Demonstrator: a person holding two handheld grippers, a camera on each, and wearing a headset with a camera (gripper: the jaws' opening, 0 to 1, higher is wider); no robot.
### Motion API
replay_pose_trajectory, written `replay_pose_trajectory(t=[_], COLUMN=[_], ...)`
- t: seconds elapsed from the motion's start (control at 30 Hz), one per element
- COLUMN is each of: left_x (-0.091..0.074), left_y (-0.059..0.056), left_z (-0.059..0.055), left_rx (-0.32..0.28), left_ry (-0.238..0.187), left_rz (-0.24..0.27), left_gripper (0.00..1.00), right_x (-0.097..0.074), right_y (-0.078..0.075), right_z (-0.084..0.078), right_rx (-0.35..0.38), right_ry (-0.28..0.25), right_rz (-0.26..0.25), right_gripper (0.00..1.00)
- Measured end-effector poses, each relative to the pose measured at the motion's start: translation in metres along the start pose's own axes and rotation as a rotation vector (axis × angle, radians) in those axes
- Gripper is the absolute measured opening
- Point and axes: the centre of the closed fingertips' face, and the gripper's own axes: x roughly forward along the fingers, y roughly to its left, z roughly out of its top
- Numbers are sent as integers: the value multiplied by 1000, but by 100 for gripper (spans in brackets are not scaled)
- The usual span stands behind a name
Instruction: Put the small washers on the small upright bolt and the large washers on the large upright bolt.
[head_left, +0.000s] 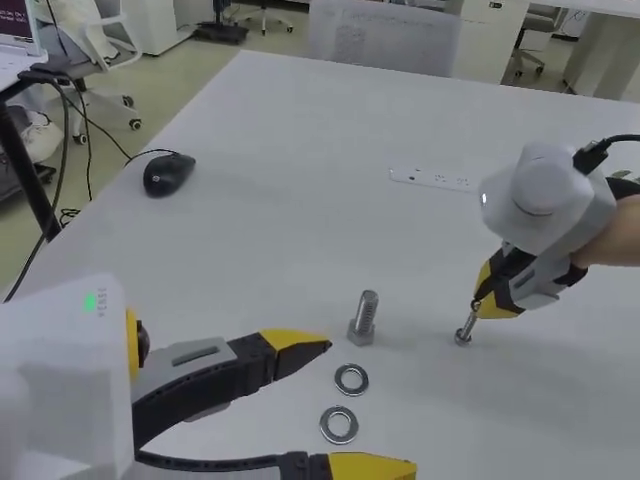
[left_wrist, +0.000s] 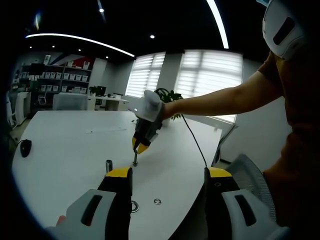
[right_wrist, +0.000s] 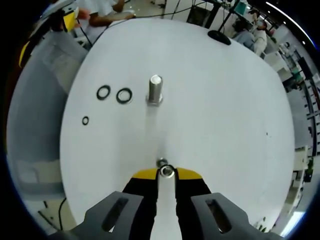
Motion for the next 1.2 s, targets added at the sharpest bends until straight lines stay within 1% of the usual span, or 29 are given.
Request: replay_pose_trajectory(t=[0.2,0.33,0.47,0.6,0.77,0.8,0.87,0.9,0.97,1.0,1.1,1.2], left_x=[-1,0,1,4,7,7,8,8,8,8,8,7], left_y=[2,4,5,6,7,7,8,8,9,9,9,7], left_z=[-1,-3,-5,-4,-2,-2,-2,-1,-1,-1,-2,-1], left_rx=[-8,-14,-21,-23,-19,-19,-18,-17,-14,-12,-8,2], left_ry=[-5,0,8,9,13,14,15,15,17,19,23,27], left_rz=[0,0,-1,-3,-13,-13,-15,-16,-17,-18,-18,-22], left_gripper=[57,57,57,57,57,57,57,57,57,57,57,57], right_x=[13,20,28,35,40,40,39,37,35,32,24,16], right_y=[2,3,4,3,6,7,6,8,9,9,10,12], right_z=[-1,-4,-7,-9,-12,-10,-11,-12,-13,-14,-18,-22], right_rx=[-7,-6,-24,-20,-26,-24,-23,-15,-7,-10,10,20], right_ry=[6,9,13,8,4,-13,-12,-17,-18,-19,-26,-31], right_rz=[8,20,25,29,36,37,27,35,32,20,9,-2], right_gripper=[12,12,13,13,13,14,15,15,15,15,16,16])
